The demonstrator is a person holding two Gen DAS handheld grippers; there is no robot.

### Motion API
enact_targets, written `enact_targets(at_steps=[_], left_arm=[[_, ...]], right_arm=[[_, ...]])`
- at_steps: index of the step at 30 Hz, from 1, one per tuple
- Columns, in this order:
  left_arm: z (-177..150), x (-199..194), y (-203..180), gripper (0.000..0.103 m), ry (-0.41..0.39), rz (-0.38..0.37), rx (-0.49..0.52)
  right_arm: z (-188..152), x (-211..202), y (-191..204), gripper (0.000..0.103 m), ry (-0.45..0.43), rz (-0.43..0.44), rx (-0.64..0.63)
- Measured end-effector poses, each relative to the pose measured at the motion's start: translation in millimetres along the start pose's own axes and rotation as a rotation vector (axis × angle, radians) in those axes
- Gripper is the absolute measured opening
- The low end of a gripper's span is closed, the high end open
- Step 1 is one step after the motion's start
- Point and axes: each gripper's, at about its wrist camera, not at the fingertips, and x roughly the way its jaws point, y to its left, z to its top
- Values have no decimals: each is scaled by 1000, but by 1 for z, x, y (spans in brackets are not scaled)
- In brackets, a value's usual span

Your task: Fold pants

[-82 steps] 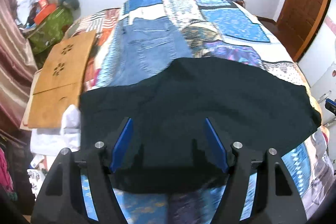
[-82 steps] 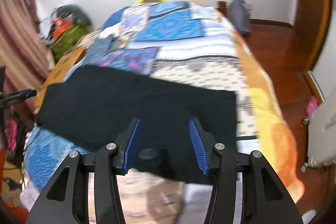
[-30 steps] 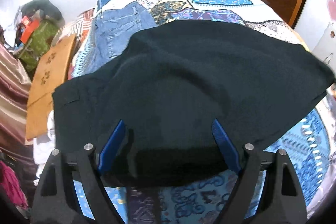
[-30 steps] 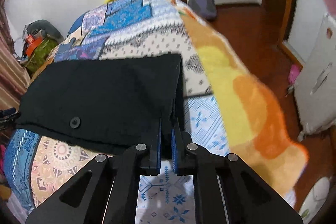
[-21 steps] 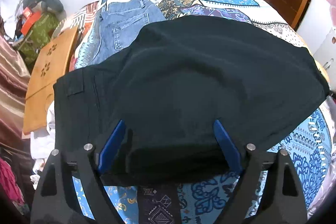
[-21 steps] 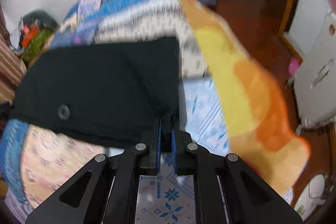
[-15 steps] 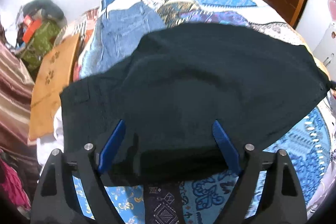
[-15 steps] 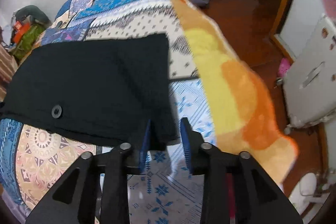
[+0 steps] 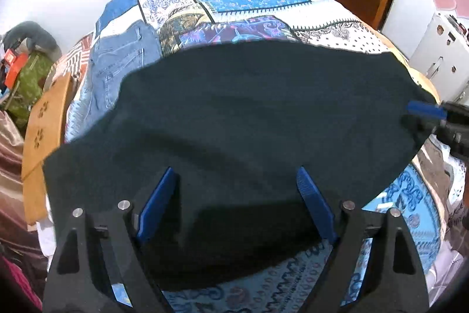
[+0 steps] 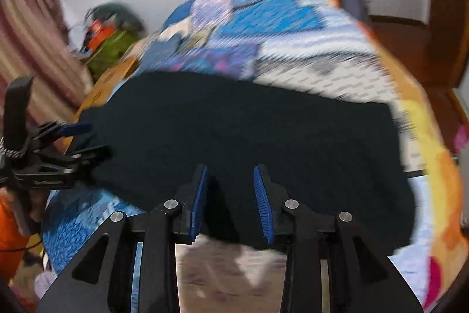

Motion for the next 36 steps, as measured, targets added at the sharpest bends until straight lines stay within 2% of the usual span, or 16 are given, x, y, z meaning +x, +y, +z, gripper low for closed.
enact_targets(at_steps=[2,5,7,10,11,14,15,21,26,31,36], left_arm=[[-4,-1,2,86,8,-23,-9],[-10,-3,5,86,12,-43,-33],[-10,-4,4,86,9,-31,-40],[-7,-9,-2,86,1,-1,-34],[-6,-12,-4,86,-4,-1,-26],[1,-21,-14,86,-24,-38,-2],[4,-23,-18,86,-32,-46,6],[22,-17,-46,86,-22,-88,49],[25,6,-62,86,29,-83,79],[29,15,-59,89,47,-118,44],[30,19,-66,96,31,-101,61]], right_arm=[[-8,11,12,32,34,11,-26],[-13,8,11,32,19,24,-14],[-15,2,5,32,23,38,-4],[-21,-12,-2,34,18,3,30],[-26,-20,-5,38,11,-21,42],[-36,-37,-18,62,-21,-80,87],[-41,-44,-24,63,-40,-98,109],[-61,-61,-61,63,-75,-137,298],[-72,-51,-82,63,-59,-80,466],[-69,-42,-96,67,-94,-52,559],[-65,-35,-109,67,-152,-39,634]])
